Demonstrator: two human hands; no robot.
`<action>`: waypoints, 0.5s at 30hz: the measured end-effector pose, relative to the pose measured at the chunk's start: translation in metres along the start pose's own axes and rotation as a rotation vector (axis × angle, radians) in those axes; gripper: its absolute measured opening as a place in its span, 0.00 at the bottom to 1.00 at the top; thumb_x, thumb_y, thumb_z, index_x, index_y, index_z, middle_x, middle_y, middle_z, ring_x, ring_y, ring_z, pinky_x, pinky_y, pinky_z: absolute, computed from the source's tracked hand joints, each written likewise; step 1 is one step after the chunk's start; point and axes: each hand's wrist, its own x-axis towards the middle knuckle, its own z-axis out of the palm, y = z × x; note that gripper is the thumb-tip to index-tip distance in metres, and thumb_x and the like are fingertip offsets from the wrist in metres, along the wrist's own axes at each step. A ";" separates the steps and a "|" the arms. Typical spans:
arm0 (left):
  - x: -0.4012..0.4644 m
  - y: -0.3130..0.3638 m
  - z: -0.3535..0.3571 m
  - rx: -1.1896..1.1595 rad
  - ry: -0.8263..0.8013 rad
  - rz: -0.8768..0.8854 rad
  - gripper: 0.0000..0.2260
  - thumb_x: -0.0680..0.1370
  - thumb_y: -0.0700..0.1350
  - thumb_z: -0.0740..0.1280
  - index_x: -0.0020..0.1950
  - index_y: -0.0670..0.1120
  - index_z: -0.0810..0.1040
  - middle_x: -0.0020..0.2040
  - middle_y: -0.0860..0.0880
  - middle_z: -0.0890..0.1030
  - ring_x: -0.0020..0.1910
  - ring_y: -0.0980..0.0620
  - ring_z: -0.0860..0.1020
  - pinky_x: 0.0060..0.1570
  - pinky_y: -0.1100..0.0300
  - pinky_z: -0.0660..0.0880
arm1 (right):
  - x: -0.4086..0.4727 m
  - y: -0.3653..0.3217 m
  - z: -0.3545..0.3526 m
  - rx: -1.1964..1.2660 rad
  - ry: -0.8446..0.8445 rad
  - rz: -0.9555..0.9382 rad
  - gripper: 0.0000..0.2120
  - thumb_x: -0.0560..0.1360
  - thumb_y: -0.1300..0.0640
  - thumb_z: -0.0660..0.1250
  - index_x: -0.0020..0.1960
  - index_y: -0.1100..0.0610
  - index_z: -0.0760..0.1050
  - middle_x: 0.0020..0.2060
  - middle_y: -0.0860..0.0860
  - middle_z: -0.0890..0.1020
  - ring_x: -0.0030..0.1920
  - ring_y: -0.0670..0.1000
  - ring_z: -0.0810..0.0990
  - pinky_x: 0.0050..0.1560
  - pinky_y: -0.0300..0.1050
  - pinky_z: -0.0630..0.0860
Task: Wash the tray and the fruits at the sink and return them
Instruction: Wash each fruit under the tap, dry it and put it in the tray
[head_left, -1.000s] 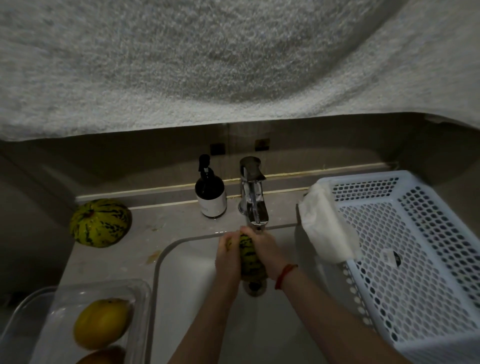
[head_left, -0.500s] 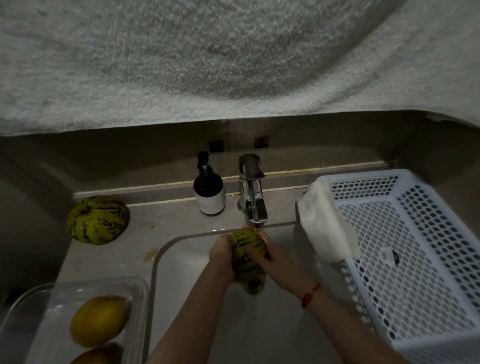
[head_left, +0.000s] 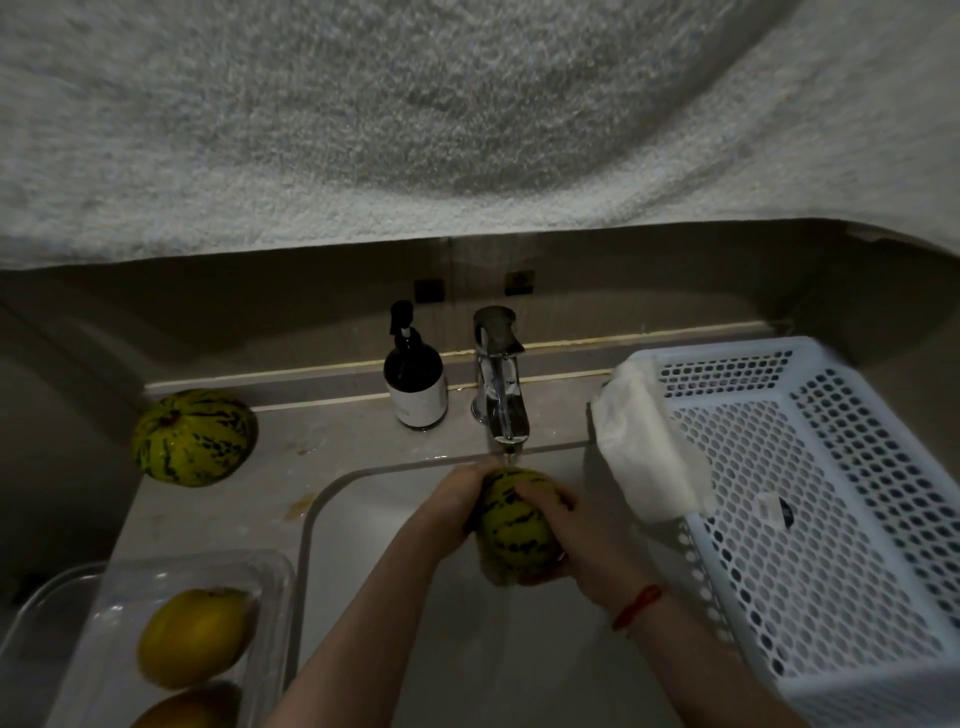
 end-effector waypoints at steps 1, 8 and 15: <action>0.002 0.001 0.008 0.092 0.020 0.083 0.10 0.79 0.45 0.62 0.43 0.46 0.81 0.43 0.43 0.83 0.44 0.47 0.80 0.49 0.55 0.77 | 0.001 0.002 -0.001 0.061 0.038 0.048 0.13 0.67 0.41 0.71 0.48 0.46 0.80 0.47 0.54 0.83 0.48 0.57 0.82 0.41 0.60 0.81; 0.015 0.005 0.031 0.438 0.011 0.224 0.11 0.78 0.51 0.63 0.49 0.45 0.80 0.50 0.42 0.79 0.52 0.47 0.76 0.54 0.60 0.69 | 0.003 0.002 -0.005 0.247 0.074 0.282 0.36 0.54 0.33 0.71 0.53 0.55 0.80 0.51 0.59 0.81 0.52 0.61 0.80 0.49 0.58 0.79; 0.007 -0.009 0.025 0.173 0.081 0.376 0.08 0.78 0.43 0.64 0.46 0.40 0.81 0.41 0.45 0.81 0.40 0.51 0.79 0.43 0.61 0.75 | 0.002 -0.001 0.002 0.242 0.079 0.281 0.30 0.63 0.33 0.70 0.55 0.53 0.79 0.53 0.60 0.81 0.55 0.62 0.79 0.43 0.54 0.81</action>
